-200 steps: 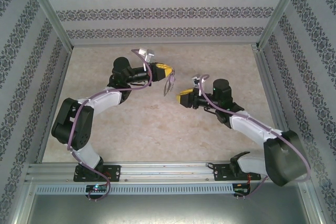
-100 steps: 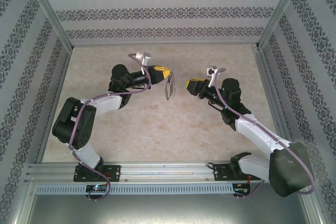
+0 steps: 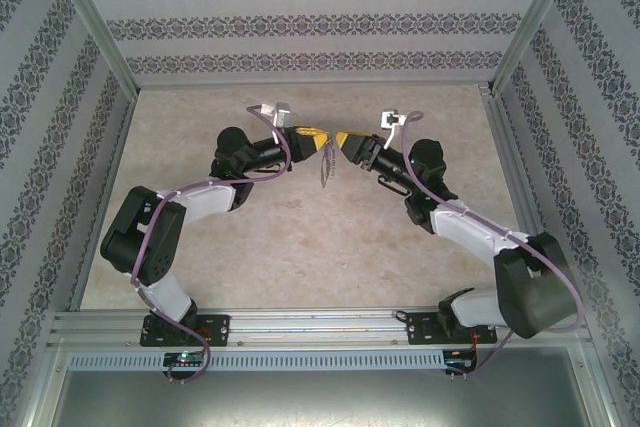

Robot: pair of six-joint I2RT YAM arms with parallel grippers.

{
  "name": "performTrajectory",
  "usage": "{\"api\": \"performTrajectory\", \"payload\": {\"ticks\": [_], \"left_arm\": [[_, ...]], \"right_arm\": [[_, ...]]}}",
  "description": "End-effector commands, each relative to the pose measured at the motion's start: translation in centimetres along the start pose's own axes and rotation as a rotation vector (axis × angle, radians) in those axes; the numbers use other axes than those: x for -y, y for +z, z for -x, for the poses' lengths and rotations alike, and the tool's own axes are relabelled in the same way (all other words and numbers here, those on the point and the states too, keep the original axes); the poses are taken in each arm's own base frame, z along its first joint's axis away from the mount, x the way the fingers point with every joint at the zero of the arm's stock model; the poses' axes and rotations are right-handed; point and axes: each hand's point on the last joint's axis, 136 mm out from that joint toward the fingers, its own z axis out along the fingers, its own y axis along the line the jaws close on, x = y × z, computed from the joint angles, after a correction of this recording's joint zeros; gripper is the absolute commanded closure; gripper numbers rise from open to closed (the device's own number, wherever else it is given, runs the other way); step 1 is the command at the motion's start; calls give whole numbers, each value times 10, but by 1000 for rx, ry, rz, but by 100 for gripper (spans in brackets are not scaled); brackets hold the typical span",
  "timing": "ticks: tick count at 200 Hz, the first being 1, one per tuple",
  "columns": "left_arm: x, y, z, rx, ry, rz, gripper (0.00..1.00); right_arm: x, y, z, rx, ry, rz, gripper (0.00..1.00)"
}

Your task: Put the keys on the keyring

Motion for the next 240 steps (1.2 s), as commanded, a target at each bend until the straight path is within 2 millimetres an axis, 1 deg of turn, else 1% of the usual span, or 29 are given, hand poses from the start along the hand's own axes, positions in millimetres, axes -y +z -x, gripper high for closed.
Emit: {"api": "performTrajectory", "payload": {"ticks": [1, 25, 49, 65, 91, 128, 173, 186, 206, 240], "left_arm": [[14, 5, 15, 31, 55, -28, 100], [16, 7, 14, 29, 55, -31, 100], [16, 8, 14, 23, 57, -30, 100], [16, 8, 14, 22, 61, -30, 100], [15, 9, 14, 19, 63, -25, 100], [15, 10, 17, 19, 68, -24, 100], [18, 10, 20, 19, 79, -25, 100], [18, 10, 20, 18, 82, -22, 100], [18, 10, 21, 19, 85, -19, 100], [18, 9, 22, 16, 93, -11, 100]], "right_arm": [[-26, 7, 13, 38, -16, 114, 51], [-22, 10, 9, 34, 4, 130, 53], [-21, 11, 6, 31, 19, 148, 60], [-22, 11, 5, 28, 22, 161, 61], [-23, 11, 1, 16, 27, 173, 65], [-26, 13, -7, -11, 25, 187, 64], [-19, 13, -12, -15, 29, 170, 65], [-19, 13, -13, -16, 30, 173, 67], [-20, 13, -14, -21, 31, 179, 73], [-17, 11, -18, -26, 36, 172, 81]]}}
